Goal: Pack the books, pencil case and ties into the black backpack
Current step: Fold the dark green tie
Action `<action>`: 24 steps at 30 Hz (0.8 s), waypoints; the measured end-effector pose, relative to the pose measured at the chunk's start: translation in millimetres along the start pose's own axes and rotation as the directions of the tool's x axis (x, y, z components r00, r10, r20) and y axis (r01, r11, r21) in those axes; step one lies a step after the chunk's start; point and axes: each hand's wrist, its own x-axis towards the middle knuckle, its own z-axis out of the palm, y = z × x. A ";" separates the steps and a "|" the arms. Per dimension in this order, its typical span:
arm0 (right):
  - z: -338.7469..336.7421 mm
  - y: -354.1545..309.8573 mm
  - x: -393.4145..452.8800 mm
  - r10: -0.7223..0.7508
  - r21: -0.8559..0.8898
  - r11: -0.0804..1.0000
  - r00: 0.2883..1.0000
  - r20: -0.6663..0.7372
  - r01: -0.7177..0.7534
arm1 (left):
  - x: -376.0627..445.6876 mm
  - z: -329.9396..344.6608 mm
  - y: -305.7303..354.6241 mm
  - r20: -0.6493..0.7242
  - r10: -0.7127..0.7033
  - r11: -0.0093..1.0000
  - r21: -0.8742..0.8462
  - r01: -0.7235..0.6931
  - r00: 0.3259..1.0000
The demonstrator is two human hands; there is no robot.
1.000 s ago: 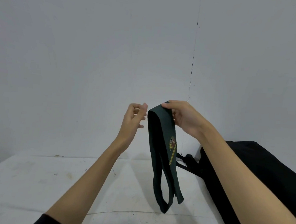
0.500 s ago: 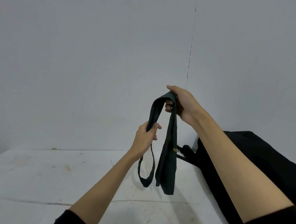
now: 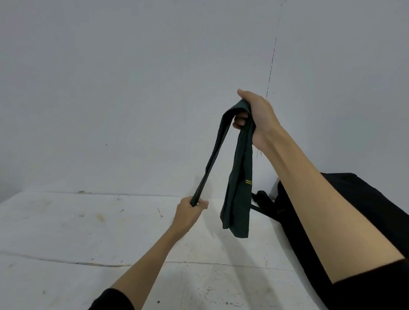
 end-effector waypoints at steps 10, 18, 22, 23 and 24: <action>-5.9 -6.1 2.5 -0.007 0.054 0.999 1.000 0.002 0.007 | 10.9 -14.9 -3.2 0.116 -0.067 0.995 0.078 0.058 0.991; -2.5 4.9 3.8 0.009 -0.015 1.000 0.999 0.046 -0.008 | 0.2 -23.9 96.7 0.332 0.286 0.958 -0.093 -0.270 0.899; 1.5 7.9 2.2 0.001 -0.057 0.998 0.997 0.071 0.003 | -7.8 -22.9 144.2 0.258 0.383 0.918 -0.214 -0.334 0.887; 1.5 7.3 1.1 0.004 -0.070 0.998 0.997 0.071 0.001 | -8.0 -22.3 149.2 0.247 0.388 0.918 -0.190 -0.349 0.888; 1.0 6.7 0.2 0.007 -0.082 0.997 0.997 0.071 -0.002 | -7.3 -21.1 151.9 0.227 0.398 0.916 -0.156 -0.370 0.889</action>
